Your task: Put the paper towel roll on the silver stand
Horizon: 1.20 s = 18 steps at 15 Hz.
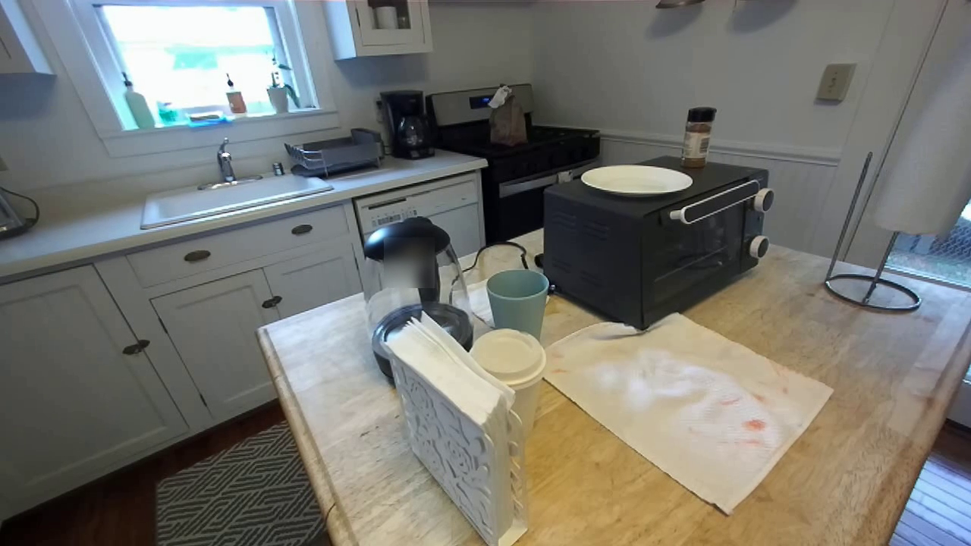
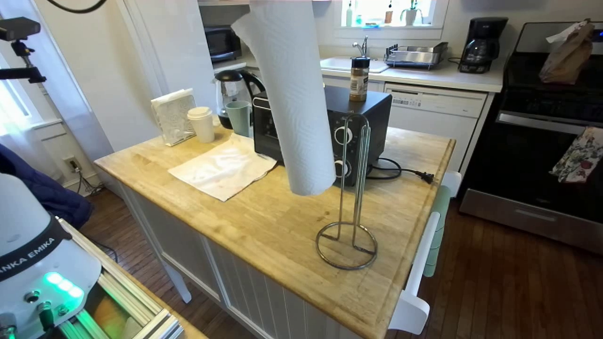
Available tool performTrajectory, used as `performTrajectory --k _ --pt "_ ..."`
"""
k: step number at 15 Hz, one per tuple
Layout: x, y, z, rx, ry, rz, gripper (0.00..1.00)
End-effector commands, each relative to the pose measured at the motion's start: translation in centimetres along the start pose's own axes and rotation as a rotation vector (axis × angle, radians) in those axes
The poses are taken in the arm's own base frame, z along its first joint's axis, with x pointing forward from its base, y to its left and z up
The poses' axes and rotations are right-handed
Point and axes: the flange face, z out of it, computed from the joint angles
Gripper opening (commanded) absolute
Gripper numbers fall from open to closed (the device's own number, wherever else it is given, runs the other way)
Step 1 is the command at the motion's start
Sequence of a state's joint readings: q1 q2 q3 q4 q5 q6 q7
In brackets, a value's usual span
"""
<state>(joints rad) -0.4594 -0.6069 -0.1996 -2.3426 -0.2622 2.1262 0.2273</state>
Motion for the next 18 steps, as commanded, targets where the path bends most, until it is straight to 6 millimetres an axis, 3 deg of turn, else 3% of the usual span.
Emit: performTrajectory --k 1,12,15,18 --pt "1.1 2.5 -3.9 -0.011 0.006 0.004 0.01" --pt "3.5 5.3 -13.4 0.004 0.095 0.050 0.01" --pt "4.1 5.9 -14.6 0.019 0.114 0.065 0.01" --pt "4.8 5.9 -14.0 0.030 0.100 0.071 0.01"
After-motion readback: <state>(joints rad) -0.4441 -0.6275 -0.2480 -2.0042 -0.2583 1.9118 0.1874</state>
